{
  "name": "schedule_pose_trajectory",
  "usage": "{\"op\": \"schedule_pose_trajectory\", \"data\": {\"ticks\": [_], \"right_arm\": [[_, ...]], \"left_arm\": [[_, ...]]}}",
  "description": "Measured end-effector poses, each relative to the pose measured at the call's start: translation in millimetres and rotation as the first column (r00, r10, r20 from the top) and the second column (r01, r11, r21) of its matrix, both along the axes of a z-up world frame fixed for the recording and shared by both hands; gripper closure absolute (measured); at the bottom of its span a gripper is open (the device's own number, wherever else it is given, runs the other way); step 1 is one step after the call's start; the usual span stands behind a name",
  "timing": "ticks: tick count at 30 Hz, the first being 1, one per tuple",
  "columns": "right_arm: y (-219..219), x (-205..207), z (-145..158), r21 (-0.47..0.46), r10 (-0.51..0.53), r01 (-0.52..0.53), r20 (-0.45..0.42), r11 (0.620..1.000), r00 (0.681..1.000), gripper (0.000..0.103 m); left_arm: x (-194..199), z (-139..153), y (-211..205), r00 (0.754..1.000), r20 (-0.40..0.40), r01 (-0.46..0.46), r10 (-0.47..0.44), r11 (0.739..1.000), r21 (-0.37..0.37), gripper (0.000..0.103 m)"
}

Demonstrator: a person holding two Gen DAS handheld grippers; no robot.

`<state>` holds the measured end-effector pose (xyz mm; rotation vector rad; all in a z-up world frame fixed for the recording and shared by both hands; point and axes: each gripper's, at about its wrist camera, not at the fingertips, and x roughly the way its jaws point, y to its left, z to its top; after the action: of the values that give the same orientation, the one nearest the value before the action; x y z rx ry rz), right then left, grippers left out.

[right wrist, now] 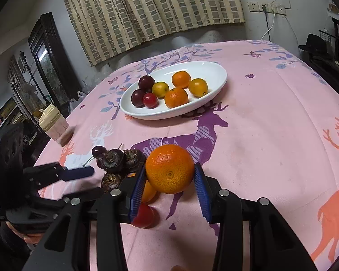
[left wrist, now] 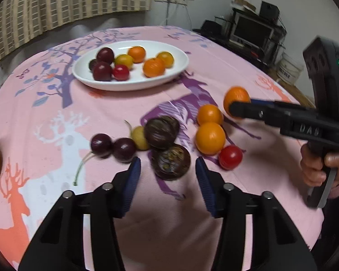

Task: Organize fruits
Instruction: 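Grasp a brown mangosteen with the left tool while the right tool grasps an orange, then release the mangosteen onto the white plate while the right tool releases the orange there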

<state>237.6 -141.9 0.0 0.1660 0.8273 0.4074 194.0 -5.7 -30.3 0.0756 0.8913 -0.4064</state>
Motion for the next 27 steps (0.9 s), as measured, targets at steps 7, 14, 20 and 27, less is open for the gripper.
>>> {"op": "schedule_pose_trajectory", "data": {"ticks": [7,14,20,27], "right_arm": [[-3,-4,4,0.013,0.002,-0.002,0.013,1.000,1.000,0.060],[-3,-8,7,0.014,0.005,-0.005,0.030,1.000,1.000,0.060],[-4,-9,7,0.007,0.000,-0.001,0.031,1.000,1.000,0.060],[5,12,27,-0.018,0.050,-0.049,0.060,0.999,0.997,0.060]], "left_arm": [[12,-15,-10,0.999,-0.045,-0.002,0.003,1.000,0.018,0.057],[18,-20,-17,0.999,-0.044,-0.013,0.015,0.999,0.049,0.059],[10,-14,-11,0.997,-0.072,-0.007,0.007,1.000,0.013,0.060],[20,40,9,1.000,0.012,0.025,-0.025,0.999,-0.043,0.060]]}}
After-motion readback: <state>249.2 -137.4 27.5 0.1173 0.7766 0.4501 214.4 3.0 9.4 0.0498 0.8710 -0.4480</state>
